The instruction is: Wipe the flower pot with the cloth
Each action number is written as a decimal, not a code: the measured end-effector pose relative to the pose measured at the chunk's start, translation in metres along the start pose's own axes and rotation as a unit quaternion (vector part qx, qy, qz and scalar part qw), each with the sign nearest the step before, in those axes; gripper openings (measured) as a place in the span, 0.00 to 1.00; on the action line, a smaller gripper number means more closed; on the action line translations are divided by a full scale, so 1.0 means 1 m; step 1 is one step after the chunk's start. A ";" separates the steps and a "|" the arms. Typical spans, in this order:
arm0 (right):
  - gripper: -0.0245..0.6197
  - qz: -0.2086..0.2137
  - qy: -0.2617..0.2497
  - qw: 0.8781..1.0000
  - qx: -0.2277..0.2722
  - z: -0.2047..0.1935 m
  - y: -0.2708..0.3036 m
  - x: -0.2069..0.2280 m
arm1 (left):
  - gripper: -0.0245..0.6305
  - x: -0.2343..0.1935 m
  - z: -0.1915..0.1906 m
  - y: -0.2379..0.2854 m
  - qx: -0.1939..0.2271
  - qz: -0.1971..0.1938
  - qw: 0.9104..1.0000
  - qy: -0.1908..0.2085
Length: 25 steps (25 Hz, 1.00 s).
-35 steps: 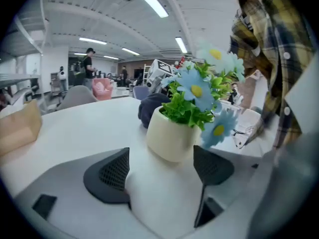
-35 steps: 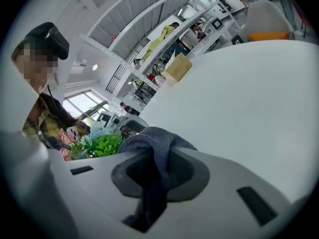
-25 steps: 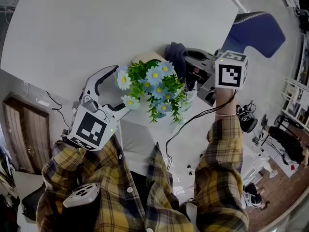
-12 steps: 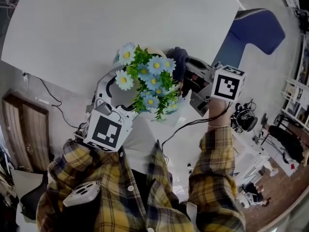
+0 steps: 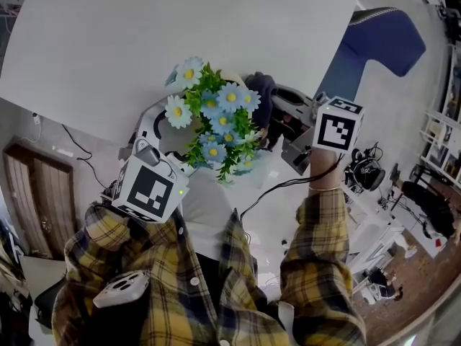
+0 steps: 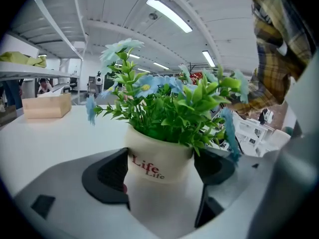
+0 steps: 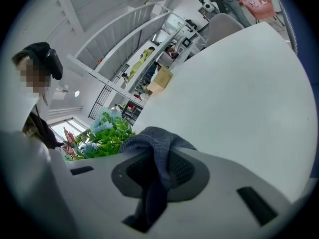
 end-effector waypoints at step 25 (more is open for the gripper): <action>0.09 0.067 -0.082 0.976 -0.190 0.030 0.024 -0.001 | 0.67 -0.012 0.015 0.011 -0.124 -0.326 0.906 0.240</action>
Point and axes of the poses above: the fingertips, and each gripper's own axes: y forward along the fingers, x to its right, z out of its top, the point moved 2 cm from there along -y, backward along the fingers, and after that the axes turned 4 degrees about z, right-handed, at the moved point
